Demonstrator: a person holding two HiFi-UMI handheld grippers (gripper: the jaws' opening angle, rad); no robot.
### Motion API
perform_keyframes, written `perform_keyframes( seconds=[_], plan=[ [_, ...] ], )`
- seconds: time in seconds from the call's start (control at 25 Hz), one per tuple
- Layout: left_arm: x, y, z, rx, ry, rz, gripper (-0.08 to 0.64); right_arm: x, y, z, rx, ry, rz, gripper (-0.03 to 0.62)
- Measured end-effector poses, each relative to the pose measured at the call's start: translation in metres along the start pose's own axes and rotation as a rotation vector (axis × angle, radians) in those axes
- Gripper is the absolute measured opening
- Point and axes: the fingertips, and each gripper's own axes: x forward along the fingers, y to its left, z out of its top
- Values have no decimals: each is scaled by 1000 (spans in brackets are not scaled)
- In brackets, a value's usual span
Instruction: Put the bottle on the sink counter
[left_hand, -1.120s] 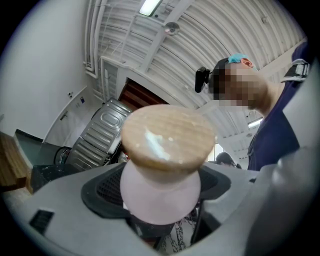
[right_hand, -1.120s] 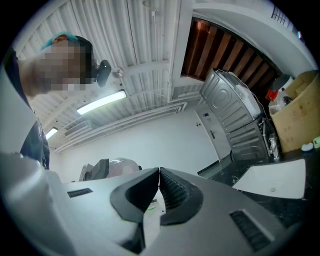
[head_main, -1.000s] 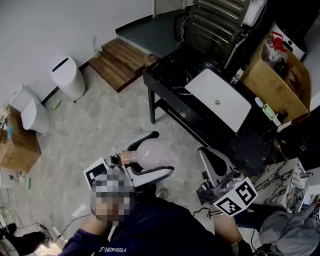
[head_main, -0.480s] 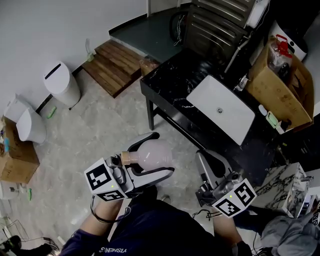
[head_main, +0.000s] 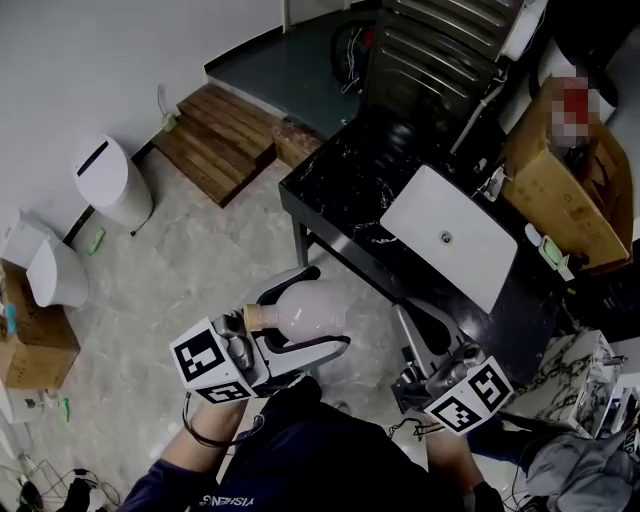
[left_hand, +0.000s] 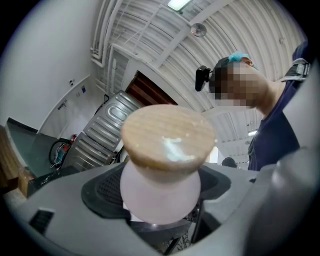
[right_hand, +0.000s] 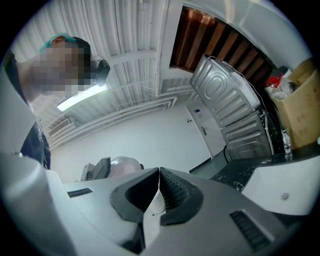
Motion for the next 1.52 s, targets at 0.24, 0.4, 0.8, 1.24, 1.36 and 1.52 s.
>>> perform_keyframes(
  seconds=[0.24, 0.4, 0.8, 1.24, 1.36, 1.52],
  plan=[
    [3, 43, 20, -8, 9, -33, 399, 45, -14, 8, -5, -5, -27, 26],
    [3, 70, 32, -11, 11, -48, 399, 72, -22, 11, -8, -5, -45, 26],
    [-1, 104, 43, 1, 32, -52, 399, 107, -32, 11, -6, -3, -68, 26],
    [4, 125, 44, 13, 32, -41, 399, 124, -48, 12, 3, -14, -59, 26],
    [10, 132, 45, 18, 35, -40, 399, 130, -58, 15, 4, -17, -56, 26],
    [22, 149, 48, 23, 38, -30, 399, 142, -75, 21, 4, -22, -44, 26]
  ],
)
